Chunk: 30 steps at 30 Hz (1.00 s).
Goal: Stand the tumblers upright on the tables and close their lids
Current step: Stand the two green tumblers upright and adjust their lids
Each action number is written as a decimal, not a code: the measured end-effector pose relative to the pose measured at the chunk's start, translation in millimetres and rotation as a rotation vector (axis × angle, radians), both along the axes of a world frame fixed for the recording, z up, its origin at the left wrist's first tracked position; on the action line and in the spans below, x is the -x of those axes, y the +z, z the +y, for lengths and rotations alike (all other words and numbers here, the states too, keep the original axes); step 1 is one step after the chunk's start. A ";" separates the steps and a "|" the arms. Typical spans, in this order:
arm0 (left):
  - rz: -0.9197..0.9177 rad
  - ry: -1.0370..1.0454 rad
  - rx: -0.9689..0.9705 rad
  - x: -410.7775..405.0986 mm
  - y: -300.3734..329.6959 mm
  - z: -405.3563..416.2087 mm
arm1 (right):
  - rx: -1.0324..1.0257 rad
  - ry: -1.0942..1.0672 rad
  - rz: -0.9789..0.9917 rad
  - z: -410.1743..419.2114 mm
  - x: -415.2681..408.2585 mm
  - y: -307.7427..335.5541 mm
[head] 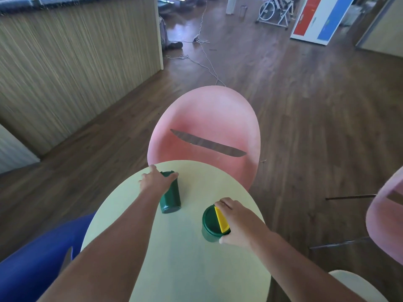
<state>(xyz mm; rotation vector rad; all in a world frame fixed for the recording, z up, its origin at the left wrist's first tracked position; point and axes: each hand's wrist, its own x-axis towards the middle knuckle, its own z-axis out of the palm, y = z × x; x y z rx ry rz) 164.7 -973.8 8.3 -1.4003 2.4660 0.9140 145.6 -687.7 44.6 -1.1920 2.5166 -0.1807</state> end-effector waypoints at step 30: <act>0.325 -0.002 -0.178 -8.9 -16.7 -1.0 | 0.028 0.020 -0.001 1.7 2.7 -5.2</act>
